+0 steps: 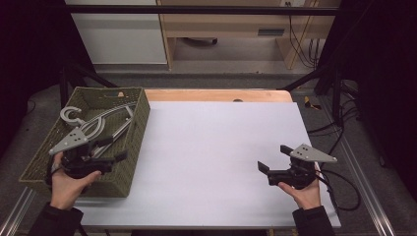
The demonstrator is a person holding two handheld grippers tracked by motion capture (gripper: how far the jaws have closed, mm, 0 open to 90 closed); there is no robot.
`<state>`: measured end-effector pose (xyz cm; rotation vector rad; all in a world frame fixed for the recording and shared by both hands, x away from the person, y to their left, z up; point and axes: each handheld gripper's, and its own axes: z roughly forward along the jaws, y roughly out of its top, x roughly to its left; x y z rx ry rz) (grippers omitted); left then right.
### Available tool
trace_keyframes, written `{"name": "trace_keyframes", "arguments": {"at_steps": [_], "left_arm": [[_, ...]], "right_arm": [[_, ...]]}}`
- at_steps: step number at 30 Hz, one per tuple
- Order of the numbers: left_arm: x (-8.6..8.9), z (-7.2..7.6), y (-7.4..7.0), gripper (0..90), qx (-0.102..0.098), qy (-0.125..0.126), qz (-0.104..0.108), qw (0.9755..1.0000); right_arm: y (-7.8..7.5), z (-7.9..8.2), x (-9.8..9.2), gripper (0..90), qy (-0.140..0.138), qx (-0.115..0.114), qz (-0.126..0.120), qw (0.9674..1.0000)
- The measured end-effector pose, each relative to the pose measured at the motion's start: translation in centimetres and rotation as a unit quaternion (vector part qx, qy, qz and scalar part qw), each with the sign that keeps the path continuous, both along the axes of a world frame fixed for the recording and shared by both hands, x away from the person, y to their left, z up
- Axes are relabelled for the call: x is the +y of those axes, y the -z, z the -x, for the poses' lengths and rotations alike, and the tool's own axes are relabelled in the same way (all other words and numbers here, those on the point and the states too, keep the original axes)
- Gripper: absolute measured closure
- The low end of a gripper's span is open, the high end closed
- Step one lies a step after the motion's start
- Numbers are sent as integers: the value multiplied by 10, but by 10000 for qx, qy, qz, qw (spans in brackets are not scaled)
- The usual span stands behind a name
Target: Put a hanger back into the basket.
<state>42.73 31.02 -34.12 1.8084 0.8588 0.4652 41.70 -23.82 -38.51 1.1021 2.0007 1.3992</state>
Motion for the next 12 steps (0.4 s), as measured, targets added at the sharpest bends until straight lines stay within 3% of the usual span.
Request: {"name": "trace_keyframes", "arguments": {"at_steps": [2,5,12], "left_arm": [[-9,5,3,202,-55,57,-71,9999],[-17,10,11,191,-69,31,-2,10000],[-23,14,30,162,-22,-14,54,10000]], "right_arm": [[0,0,0,18,-2,-8,-6,10000],[-1,1,0,18,1,-13,-27,10000],[-1,2,-1,19,10,-36,-73,10000]]}}
